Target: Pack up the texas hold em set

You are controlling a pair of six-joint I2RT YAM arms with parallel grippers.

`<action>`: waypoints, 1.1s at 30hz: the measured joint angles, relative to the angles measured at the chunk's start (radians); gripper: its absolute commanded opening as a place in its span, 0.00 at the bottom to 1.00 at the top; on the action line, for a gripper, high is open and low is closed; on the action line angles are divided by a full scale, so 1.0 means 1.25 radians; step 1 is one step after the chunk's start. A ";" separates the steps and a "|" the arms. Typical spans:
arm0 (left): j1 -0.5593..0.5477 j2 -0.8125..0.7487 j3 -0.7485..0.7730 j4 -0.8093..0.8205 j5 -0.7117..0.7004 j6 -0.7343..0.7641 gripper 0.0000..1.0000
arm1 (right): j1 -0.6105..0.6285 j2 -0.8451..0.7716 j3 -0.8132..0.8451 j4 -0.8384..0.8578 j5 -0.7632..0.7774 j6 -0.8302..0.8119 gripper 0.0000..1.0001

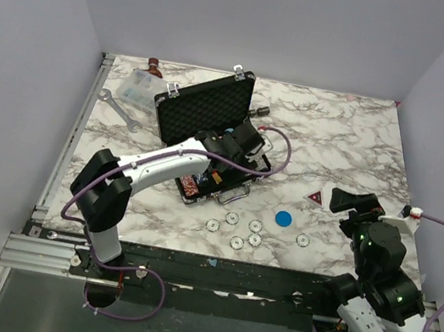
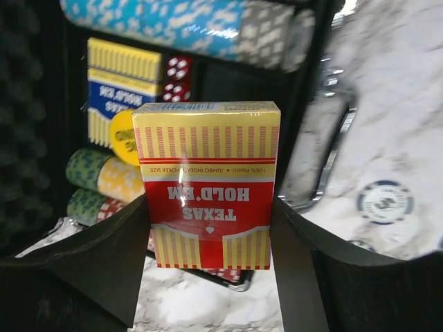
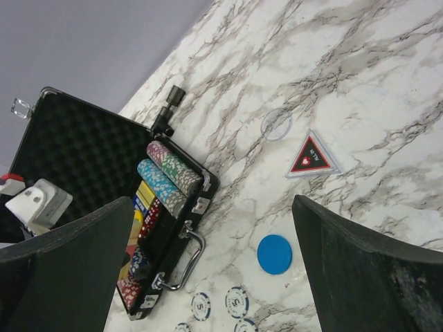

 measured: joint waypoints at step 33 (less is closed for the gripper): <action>0.088 0.141 0.011 0.047 0.060 0.076 0.61 | 0.000 0.067 -0.002 0.007 -0.027 -0.009 1.00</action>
